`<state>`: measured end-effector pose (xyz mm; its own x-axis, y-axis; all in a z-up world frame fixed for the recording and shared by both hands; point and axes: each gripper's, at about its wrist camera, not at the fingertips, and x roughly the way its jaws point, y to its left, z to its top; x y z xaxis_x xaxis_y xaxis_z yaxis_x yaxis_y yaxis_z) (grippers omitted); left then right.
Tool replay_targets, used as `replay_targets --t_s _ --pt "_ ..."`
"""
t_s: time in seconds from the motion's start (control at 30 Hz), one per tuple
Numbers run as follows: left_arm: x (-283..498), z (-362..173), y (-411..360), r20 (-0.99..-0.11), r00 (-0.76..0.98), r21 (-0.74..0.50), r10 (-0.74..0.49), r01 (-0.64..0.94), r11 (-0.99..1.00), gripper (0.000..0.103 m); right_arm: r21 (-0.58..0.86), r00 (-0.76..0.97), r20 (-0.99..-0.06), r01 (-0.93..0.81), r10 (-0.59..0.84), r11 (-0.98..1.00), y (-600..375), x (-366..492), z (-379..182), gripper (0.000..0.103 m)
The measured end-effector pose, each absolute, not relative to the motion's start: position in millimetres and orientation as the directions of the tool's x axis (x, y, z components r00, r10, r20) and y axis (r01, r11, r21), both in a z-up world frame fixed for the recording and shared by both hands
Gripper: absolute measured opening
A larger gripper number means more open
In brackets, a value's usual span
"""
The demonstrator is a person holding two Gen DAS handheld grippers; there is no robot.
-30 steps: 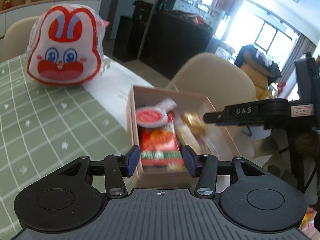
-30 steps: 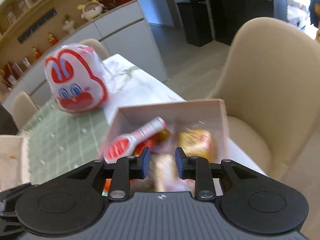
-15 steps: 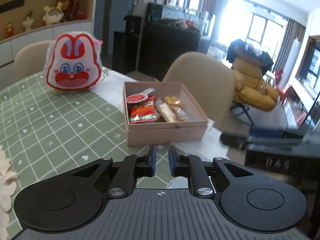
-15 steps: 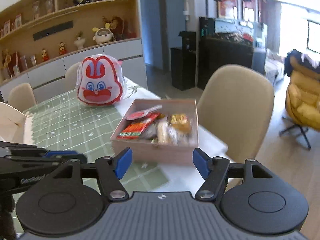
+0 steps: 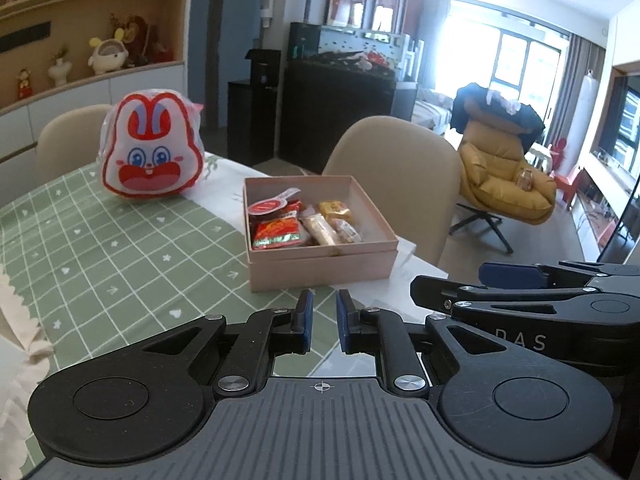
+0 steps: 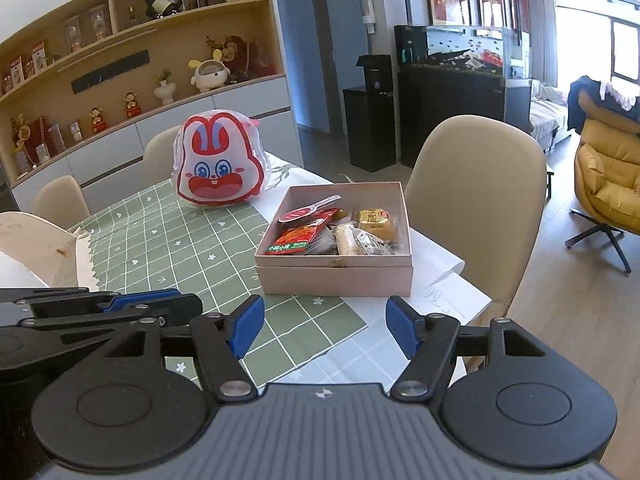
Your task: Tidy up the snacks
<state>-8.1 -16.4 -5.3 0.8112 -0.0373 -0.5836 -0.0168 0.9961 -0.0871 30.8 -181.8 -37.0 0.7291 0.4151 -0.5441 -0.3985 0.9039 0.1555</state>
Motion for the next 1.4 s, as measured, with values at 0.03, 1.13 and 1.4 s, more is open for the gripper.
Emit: replay_targets --t_s 0.03,1.13,1.4 --pt "-10 -6 -17 -0.584 0.811 -0.084 -0.034 -0.019 0.996 0.017 0.156 0.729 -0.546 -0.395 0.412 0.905 -181 31 -38 0.068" --pt "-12 -15 -13 -0.646 0.763 -0.092 -0.015 -0.059 0.994 0.016 0.168 0.674 -0.616 -0.394 0.409 0.904 -176 37 -54 0.068" --pt "-12 -17 -14 -0.648 0.762 -0.094 -0.018 -0.057 0.994 0.016 0.17 0.674 -0.616 -0.391 0.407 0.904 -176 37 -55 0.068"
